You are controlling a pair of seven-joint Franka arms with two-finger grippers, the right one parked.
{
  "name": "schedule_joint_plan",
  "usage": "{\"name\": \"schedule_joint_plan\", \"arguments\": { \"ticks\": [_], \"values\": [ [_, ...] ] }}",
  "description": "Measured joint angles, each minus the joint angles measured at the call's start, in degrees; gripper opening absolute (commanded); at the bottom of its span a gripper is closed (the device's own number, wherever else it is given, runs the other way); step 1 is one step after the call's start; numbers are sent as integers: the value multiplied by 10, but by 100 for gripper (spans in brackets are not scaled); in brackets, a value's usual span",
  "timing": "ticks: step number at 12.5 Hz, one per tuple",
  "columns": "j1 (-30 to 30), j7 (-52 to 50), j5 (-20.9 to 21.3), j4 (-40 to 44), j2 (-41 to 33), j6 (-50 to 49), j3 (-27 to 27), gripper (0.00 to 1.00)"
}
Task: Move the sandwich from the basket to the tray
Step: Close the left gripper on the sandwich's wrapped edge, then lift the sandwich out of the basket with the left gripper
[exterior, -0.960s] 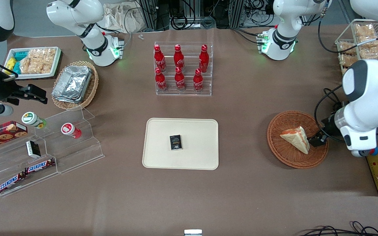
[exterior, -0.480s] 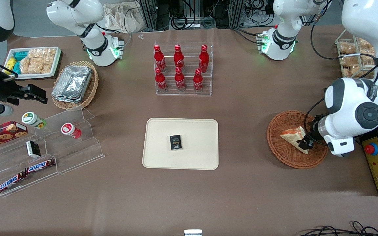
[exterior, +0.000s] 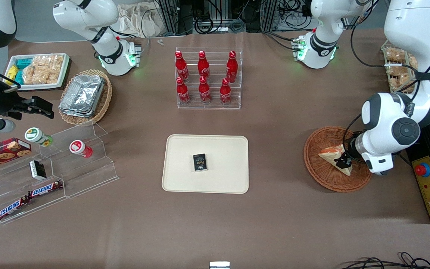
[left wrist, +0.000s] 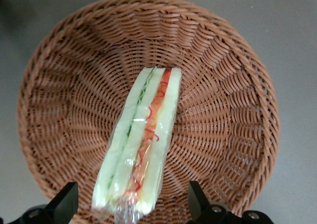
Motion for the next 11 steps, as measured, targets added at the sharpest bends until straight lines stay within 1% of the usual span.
{"name": "schedule_joint_plan", "arguments": {
  "ticks": [2,3,4,5,6,9,11],
  "values": [
    [7,0,0,-31,1,47,1,100],
    [11,0,0,-41,2,57,1,96],
    [12,0,0,-45,3,61,1,62],
    [13,0,0,-45,5,63,1,15],
    [12,0,0,-45,7,70,1,0],
    [9,-19,0,-44,18,116,0,0],
    [4,-25,0,-41,21,125,-1,0]
  ]
}}
